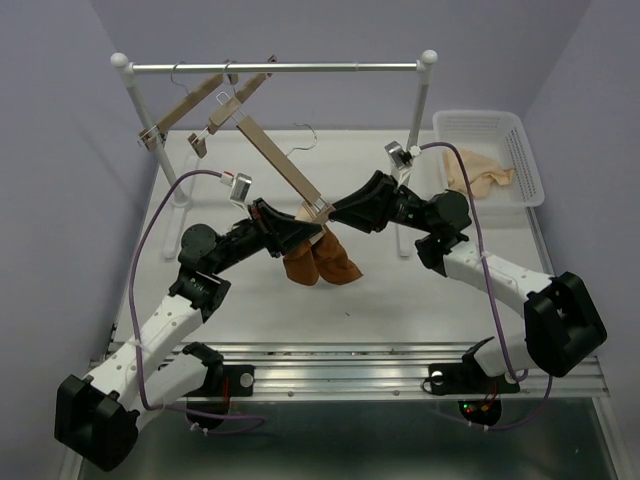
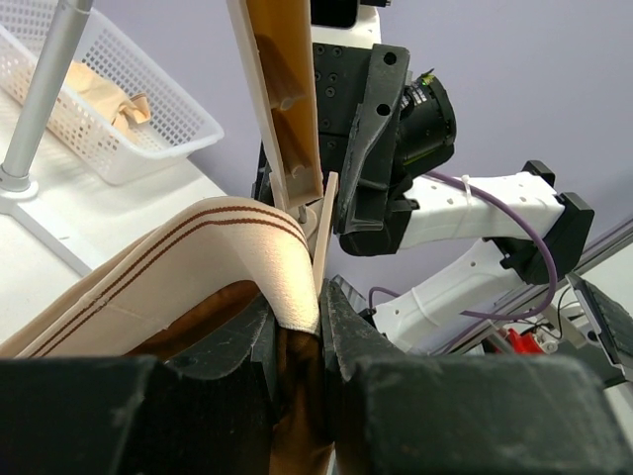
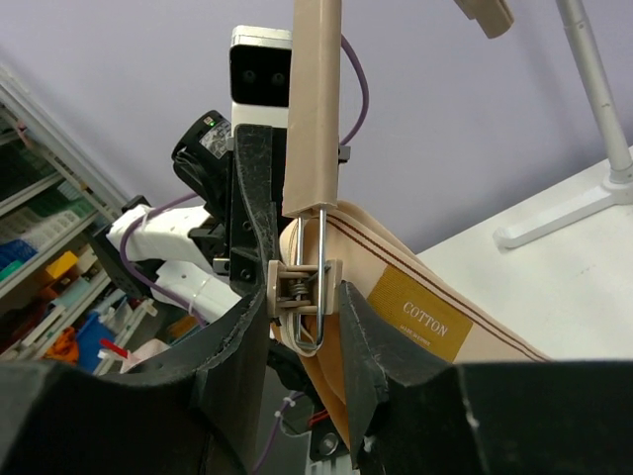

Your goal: Remove the underwear clipped to the hanger

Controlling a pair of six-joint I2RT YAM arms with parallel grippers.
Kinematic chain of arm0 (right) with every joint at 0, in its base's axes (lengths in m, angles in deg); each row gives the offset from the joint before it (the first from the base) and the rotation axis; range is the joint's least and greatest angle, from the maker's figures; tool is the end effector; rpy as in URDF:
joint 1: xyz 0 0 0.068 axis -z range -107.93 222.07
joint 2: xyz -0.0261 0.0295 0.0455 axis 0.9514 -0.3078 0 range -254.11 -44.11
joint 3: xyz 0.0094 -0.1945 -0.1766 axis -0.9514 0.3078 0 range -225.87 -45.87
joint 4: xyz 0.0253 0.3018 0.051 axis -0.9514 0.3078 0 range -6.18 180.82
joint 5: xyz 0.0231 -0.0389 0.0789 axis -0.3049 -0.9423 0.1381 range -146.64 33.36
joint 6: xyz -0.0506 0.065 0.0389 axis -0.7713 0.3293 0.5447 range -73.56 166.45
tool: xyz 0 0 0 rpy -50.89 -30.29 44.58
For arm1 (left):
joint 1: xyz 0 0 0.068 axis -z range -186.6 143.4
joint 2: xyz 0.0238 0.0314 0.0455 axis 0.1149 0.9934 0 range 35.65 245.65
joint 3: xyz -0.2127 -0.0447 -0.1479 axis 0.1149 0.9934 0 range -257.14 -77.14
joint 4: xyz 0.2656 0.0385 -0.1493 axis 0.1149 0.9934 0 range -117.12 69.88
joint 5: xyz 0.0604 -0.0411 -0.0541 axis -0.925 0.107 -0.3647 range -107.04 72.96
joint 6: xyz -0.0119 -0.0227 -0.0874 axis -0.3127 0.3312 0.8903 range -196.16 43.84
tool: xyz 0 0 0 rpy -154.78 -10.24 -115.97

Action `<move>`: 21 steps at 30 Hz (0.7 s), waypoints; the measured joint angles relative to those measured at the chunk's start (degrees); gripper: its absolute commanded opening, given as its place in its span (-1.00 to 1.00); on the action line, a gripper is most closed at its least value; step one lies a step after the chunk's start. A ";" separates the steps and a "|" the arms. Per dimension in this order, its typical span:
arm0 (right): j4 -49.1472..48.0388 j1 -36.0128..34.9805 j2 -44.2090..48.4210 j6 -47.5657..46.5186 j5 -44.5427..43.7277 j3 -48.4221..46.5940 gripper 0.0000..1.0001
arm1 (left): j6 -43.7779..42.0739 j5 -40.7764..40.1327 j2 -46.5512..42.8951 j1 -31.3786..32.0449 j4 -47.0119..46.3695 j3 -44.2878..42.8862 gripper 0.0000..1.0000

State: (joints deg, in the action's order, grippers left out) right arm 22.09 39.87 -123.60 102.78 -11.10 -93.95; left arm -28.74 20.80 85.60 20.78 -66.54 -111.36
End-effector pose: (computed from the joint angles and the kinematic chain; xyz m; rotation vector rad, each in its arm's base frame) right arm 0.2808 0.2456 0.3277 -0.5777 1.2895 1.7304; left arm 0.2274 -0.1742 0.3417 0.4247 1.3340 -1.4901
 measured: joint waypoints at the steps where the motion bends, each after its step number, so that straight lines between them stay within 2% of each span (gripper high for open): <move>1: -0.28 0.00 -0.15 0.42 0.39 -0.31 -0.27 | 0.00 0.07 -0.13 0.00 -0.17 0.00 -1.00; 2: -0.61 0.00 -0.46 1.20 0.90 -0.74 -0.18 | 0.00 0.07 -0.22 -0.02 -0.31 0.00 -1.00; 6: -2.23 0.04 -1.25 3.21 1.73 -1.33 -0.05 | -0.02 0.31 -0.26 -0.13 -0.76 0.00 -1.00; 9: -3.65 0.07 -1.64 4.94 2.36 -1.40 -0.05 | 0.00 0.66 -0.15 -0.13 -0.83 0.00 -1.00; 11: -4.46 0.17 -1.77 5.79 2.69 -1.40 -0.13 | 0.00 1.05 0.13 -0.13 -1.29 0.00 -1.00; 20: -4.55 0.35 -2.45 6.93 2.80 -2.05 -0.23 | -0.02 1.70 0.83 -0.13 -2.08 0.00 -1.00; 21: -4.44 0.37 -2.45 6.95 2.60 -2.12 -0.32 | -0.02 1.79 0.94 -0.13 -2.21 0.00 -1.00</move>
State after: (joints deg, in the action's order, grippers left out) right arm 17.65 40.24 -126.04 109.73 -8.50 -96.07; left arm -28.76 22.60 86.54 20.65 -68.75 -111.36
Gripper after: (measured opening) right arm 0.394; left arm 0.265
